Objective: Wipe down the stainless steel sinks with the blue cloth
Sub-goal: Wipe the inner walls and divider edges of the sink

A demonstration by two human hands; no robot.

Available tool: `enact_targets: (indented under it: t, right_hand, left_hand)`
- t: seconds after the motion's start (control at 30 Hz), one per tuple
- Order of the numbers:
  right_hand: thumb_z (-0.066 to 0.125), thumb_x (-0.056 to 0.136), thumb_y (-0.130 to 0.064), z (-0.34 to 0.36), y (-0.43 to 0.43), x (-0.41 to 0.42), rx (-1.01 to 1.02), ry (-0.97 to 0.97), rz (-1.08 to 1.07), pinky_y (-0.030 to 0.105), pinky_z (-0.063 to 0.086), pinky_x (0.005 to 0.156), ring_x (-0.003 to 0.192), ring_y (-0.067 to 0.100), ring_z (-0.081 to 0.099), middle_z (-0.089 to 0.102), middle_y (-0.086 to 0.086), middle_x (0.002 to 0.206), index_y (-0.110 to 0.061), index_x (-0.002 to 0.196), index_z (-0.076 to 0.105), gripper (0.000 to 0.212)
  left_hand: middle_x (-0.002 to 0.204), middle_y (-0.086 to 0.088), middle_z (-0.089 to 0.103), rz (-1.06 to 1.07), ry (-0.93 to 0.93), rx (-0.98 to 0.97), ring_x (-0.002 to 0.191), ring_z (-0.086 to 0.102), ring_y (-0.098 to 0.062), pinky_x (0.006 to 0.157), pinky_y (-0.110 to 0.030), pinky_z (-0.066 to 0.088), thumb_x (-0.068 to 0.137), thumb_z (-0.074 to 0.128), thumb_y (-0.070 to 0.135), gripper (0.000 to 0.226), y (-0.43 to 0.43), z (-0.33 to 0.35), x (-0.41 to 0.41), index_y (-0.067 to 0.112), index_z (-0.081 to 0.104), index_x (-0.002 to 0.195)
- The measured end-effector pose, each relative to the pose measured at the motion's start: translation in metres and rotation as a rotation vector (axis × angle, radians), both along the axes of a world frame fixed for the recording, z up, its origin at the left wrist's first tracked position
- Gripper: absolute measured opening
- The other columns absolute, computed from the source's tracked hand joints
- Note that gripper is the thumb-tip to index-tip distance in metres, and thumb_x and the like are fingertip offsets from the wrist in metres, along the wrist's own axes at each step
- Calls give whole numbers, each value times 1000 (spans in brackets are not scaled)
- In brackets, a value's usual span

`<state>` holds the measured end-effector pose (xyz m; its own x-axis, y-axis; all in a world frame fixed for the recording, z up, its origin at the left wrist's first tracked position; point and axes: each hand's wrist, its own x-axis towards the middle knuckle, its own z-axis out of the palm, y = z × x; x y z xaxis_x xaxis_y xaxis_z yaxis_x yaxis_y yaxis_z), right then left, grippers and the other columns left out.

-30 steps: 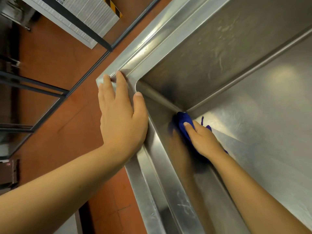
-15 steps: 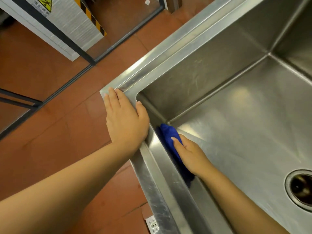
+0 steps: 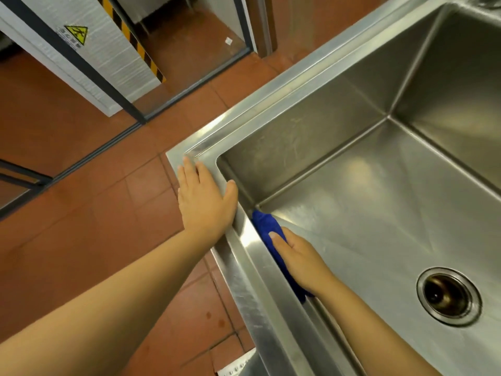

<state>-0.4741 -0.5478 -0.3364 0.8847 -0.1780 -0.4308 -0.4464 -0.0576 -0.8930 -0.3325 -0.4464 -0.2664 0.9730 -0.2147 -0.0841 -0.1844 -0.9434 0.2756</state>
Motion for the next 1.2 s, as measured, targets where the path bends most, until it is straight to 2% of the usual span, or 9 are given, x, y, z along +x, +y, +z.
enact_targets:
  t: [0.07,0.2,0.37,0.53,0.77,0.87,1.0,1.1,1.2]
  right_hand:
    - [39,92,-54,17,-1,-13,55,-61,0,38,49,89,90,17,63,69,-4,94,-23,103,62,40]
    - [41,97,-43,39,-3,-33,119,-153,21,17,41,67,65,1,51,57,-16,67,-43,72,55,28]
    - [38,100,-40,1,-3,-18,54,-125,29,32,44,88,94,18,59,67,2,99,-13,108,60,35]
    - [35,102,-39,-46,-9,-7,62,3,92,28,38,87,95,13,53,65,3,113,-14,121,57,38]
    - [44,100,-37,-30,-5,-11,160,-204,55,15,39,69,75,0,54,60,-22,74,-32,80,54,23]
    - [40,101,-39,-53,-6,2,130,-164,41,29,40,79,80,11,57,65,-4,83,-14,92,60,32]
    - [34,102,-41,-110,-3,25,57,68,33,31,35,86,110,24,54,63,3,109,-16,115,59,38]
    - [37,101,-40,-115,-3,33,86,80,43,33,36,87,108,24,55,63,1,107,-19,111,60,33]
    - [42,99,-44,-91,-2,32,100,-106,24,34,40,86,92,13,54,62,-10,90,-27,97,61,25]
  left_hand:
    - [161,-11,5,18,26,-20,147,2,-26,115,-50,20,93,50,41,65,2,0,-20,4,32,143]
    - [162,-10,2,91,-4,-7,148,-2,-25,117,-45,17,94,48,41,67,-7,-3,-50,12,25,150]
    - [161,-12,6,108,-52,55,148,1,-25,115,-46,22,94,44,39,56,-10,-8,-49,9,36,141]
    - [162,-4,2,106,-50,87,148,-2,-19,115,-50,23,95,42,41,56,-9,-8,-49,15,33,144]
    - [162,-1,1,95,-66,56,148,-4,-15,118,-39,12,94,41,45,64,-11,-7,-51,20,24,151]
    - [162,0,0,101,-55,58,148,-4,-14,115,-35,10,83,33,51,76,-9,-7,-50,22,21,152]
    - [161,-1,8,70,-71,67,148,3,-18,117,-38,12,87,37,49,70,-6,-9,-49,21,27,150]
    - [161,-3,9,71,-78,84,148,4,-19,113,-31,10,96,44,41,60,-4,-11,-48,19,29,149]
    - [147,-20,28,79,-58,83,137,25,-37,110,-54,31,88,42,45,58,-3,-11,-45,5,44,130]
